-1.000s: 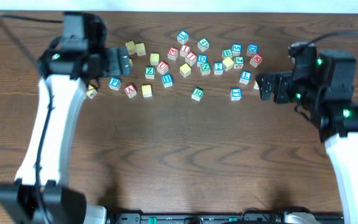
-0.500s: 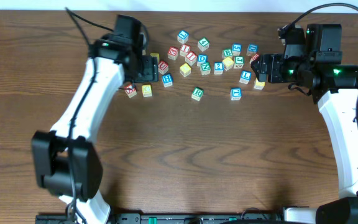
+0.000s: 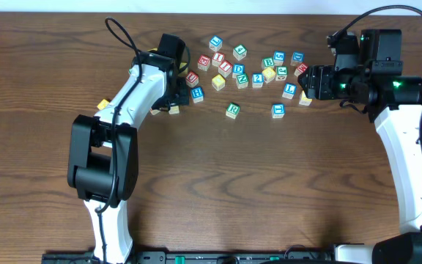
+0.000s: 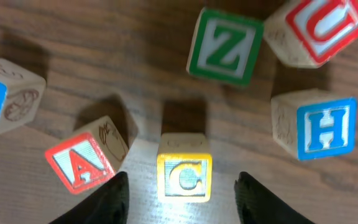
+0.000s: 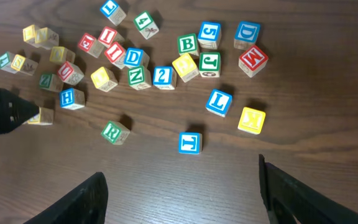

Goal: Spell out CORL

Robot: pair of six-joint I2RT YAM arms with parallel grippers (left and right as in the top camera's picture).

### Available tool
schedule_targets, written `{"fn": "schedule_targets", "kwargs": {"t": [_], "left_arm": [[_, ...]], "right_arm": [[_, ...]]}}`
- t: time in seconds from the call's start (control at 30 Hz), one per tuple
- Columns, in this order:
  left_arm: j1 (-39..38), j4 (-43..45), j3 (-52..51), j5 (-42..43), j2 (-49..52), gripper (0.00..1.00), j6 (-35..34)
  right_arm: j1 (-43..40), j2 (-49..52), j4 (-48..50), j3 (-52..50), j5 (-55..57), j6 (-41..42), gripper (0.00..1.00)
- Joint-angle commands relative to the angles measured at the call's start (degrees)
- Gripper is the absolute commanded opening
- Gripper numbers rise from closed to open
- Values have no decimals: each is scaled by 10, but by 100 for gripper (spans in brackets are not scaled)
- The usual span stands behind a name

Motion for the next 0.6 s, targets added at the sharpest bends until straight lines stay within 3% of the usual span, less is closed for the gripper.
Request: {"fn": "schedule_targets", "kwargs": {"t": [0.0, 0.47, 0.57], "left_arm": [[-3, 6, 9, -21, 11, 53, 2], [-4, 30, 0, -21, 40, 50, -4], [-4, 26, -1, -21, 49, 45, -10]], "right_arm": [[0, 1, -4, 4, -5, -3, 73], [0, 3, -5, -3, -5, -3, 73], [0, 3, -5, -3, -5, -3, 73]]}}
